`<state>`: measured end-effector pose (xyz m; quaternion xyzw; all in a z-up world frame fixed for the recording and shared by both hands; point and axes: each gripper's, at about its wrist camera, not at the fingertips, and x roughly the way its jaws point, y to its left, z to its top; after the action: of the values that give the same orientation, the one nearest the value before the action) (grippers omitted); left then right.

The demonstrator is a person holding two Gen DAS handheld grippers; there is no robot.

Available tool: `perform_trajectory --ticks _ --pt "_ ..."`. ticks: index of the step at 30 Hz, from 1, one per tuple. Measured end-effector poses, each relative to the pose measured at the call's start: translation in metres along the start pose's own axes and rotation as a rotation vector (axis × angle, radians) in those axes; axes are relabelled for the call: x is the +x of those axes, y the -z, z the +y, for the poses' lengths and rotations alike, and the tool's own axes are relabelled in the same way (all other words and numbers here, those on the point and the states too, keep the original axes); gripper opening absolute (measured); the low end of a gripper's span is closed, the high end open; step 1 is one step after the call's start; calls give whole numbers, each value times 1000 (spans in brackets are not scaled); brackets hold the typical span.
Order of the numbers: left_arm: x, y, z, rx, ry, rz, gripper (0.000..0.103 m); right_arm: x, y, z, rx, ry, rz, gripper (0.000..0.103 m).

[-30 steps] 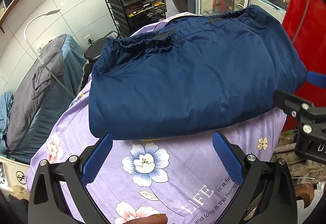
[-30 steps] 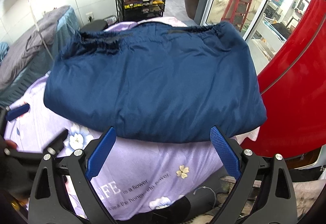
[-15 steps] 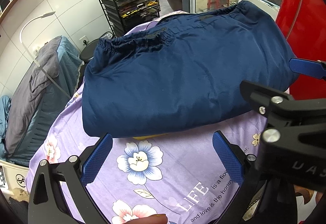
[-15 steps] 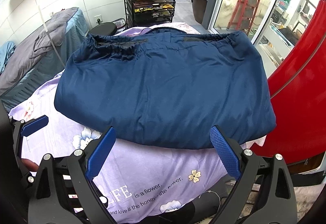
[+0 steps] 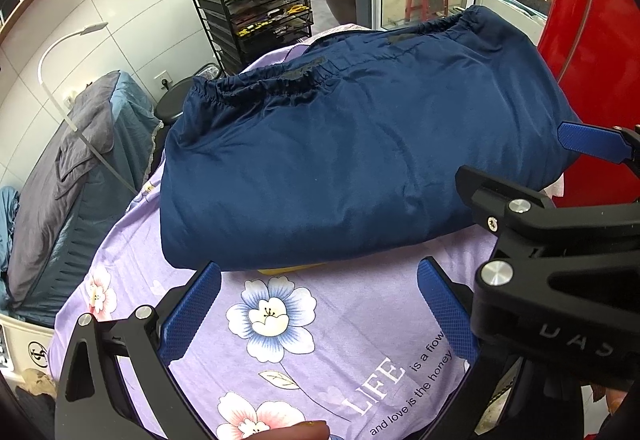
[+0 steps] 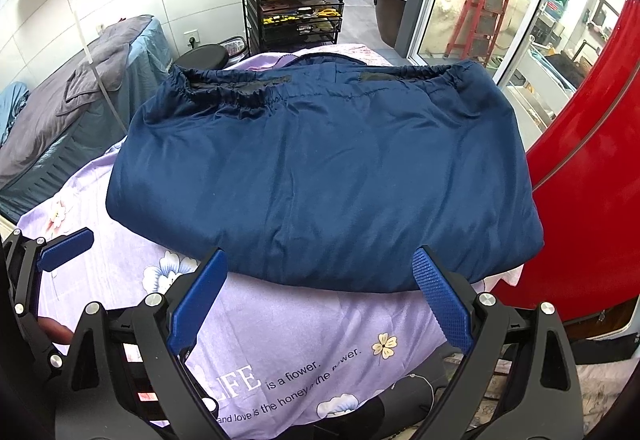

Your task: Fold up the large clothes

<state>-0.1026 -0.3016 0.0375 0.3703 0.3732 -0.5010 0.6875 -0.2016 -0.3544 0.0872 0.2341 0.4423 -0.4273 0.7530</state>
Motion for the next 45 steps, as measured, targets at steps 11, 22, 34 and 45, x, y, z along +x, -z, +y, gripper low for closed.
perform_trajectory --ticks 11,22,34,45 --pt "-1 -2 1 -4 -1 6 96 0 0 3 -6 2 3 92" --pt "1 -2 2 -3 -5 4 96 0 2 3 -3 2 4 92" --pt "2 -3 2 -4 -6 4 96 1 2 4 -3 3 4 92" --pt "2 -2 0 -2 -4 4 96 1 2 5 -4 3 4 92"
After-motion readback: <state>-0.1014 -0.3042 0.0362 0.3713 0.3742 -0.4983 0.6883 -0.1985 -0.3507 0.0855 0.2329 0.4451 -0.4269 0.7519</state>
